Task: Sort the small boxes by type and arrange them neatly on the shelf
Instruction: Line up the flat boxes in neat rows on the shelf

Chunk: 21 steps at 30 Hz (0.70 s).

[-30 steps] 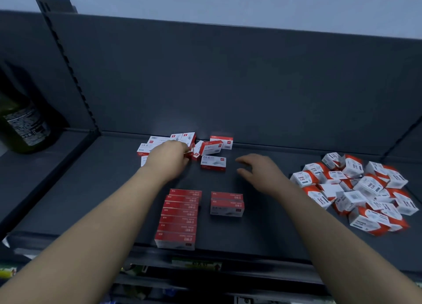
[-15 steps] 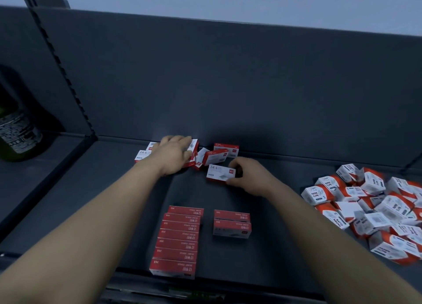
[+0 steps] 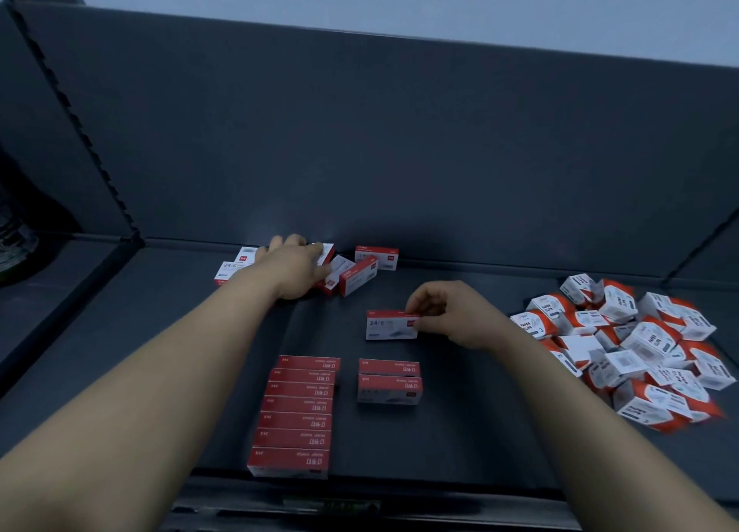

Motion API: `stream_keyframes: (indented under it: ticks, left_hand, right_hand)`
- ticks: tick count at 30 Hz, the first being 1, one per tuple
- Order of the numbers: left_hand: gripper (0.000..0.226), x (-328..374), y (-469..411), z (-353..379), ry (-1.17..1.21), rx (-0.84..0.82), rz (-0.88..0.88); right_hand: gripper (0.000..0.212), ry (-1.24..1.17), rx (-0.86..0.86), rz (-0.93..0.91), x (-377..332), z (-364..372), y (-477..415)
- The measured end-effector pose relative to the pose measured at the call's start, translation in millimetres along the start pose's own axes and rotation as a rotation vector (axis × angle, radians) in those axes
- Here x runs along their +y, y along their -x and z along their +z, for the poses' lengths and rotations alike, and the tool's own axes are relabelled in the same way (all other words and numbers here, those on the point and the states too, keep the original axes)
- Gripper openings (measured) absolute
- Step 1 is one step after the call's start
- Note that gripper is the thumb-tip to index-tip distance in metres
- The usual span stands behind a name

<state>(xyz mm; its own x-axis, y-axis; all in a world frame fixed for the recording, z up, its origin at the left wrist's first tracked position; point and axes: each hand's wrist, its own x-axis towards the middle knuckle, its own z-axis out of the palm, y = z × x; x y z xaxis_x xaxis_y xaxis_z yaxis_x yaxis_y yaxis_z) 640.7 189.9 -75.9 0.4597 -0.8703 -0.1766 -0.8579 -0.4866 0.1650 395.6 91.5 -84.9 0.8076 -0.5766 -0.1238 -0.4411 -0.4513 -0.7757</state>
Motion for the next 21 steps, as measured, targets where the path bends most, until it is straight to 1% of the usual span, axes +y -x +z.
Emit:
stream_keyframes:
  ticks: [3,5,7,8,11,13,17,19,21]
  left_hand:
    - [0.044,1.5,4.9,8.3,-0.029,0.066,0.065]
    - [0.040,0.1,10.3,13.4,-0.019,0.164,0.143]
    - [0.038,-0.6,16.6,16.5,0.061,0.260,0.177]
    - [0.038,-1.4,19.5,17.1,0.124,0.284,0.167]
    - [0.041,-6.7,27.7,13.5,0.331,0.271,0.106]
    - [0.037,-11.0,34.6,10.0,0.399,0.253,0.106]
    - [0.040,-11.9,53.9,6.5,0.563,0.245,0.112]
    - [0.031,-9.4,60.5,5.7,0.663,0.243,0.157]
    - [0.023,-5.1,64.0,5.4,0.712,0.235,0.205]
  right_hand:
    - [0.020,-0.010,-0.029,0.003,-0.5,1.7,7.3]
    - [0.018,-0.011,-0.048,0.002,-0.4,3.0,12.2]
    - [0.017,-0.015,-0.072,-0.004,-1.3,4.3,16.4]
    - [0.017,-0.024,-0.080,-0.011,-2.4,5.3,18.4]
    - [0.021,-0.066,-0.080,-0.016,-4.0,8.9,22.5]
    - [0.023,-0.069,-0.109,0.001,-5.6,9.5,24.7]
    - [0.021,-0.069,-0.165,0.035,-7.0,10.3,28.4]
    - [0.021,-0.058,-0.181,0.043,-10.2,10.9,30.5]
    - [0.022,-0.049,-0.188,0.049,-11.9,11.2,32.1]
